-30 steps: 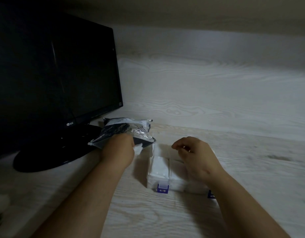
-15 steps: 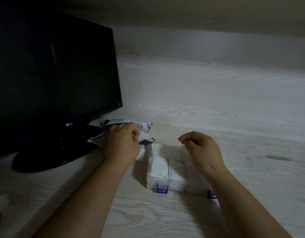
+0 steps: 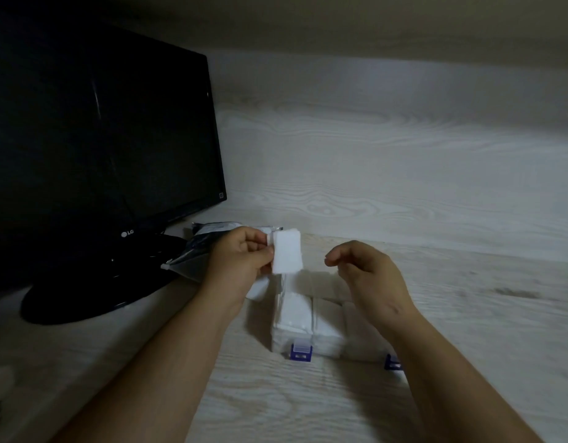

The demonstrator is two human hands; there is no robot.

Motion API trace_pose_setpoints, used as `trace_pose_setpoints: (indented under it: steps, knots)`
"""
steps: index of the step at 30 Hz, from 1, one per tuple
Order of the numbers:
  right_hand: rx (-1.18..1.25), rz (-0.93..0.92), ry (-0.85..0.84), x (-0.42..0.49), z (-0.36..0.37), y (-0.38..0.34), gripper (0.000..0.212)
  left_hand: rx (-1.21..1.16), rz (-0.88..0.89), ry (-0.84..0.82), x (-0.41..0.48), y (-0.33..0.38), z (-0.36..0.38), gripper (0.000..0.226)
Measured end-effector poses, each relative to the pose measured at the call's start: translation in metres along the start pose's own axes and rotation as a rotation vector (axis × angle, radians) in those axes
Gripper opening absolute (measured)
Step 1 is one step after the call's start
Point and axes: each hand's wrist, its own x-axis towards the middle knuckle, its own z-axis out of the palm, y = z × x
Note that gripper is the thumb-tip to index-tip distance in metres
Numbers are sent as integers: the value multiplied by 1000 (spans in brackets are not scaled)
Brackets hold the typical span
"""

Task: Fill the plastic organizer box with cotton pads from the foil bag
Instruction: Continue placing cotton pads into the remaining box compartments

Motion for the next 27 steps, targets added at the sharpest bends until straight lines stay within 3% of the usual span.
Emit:
trace_pose_setpoints:
  steps: [7,12,17,21,27]
  knots:
    - [123,-37,-105,0,2,-2,27,-170,-116,-94,-8,2,19,23]
    - [181,-22,-68,-1,2,-3,23,-170,-94,-184,-10,1,22,23]
    - [136,9,30,3,-2,1,21,188,97,-197,-11,-2,28,13]
    - [-26,16,38,8,-4,8,19,548,239,-227,-13,-11,35,21]
    - [-278,-31,26,13,-3,16,15,644,242,-227,-13,-13,37,19]
